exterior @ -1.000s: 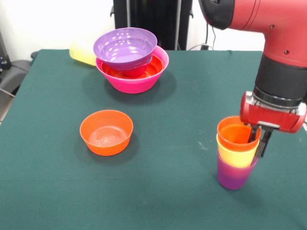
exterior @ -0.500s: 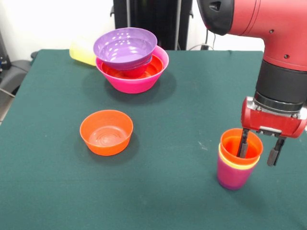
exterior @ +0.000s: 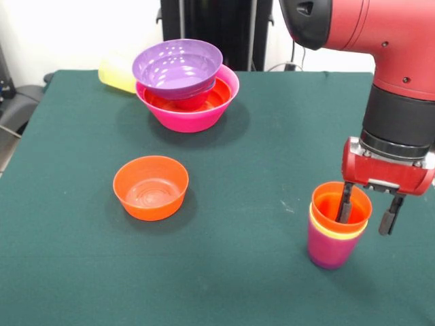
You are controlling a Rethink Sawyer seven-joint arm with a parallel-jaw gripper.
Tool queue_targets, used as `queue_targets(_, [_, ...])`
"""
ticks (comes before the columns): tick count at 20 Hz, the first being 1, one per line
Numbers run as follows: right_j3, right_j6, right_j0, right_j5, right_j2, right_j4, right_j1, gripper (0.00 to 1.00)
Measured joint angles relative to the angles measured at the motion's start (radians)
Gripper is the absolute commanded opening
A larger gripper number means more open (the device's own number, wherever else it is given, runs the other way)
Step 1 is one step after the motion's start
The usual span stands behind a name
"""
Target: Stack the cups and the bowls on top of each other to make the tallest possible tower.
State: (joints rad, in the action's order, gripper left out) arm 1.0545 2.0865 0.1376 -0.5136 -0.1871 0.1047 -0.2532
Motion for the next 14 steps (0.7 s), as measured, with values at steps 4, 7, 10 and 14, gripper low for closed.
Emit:
queue_targets(4, [-0.005, 0.0, -0.001, 0.003, 0.0, 0.0, 0.011, 1.0])
queue_targets(7, [-0.016, 0.0, -0.007, 0.021, 0.003, 0.0, 0.039, 1.0])
queue_targets(10, [-0.025, 0.0, -0.012, 0.054, 0.007, 0.0, 0.057, 1.0])
queue_targets(14, [-0.038, 0.0, -0.015, 0.078, 0.011, 0.001, 0.065, 1.0])
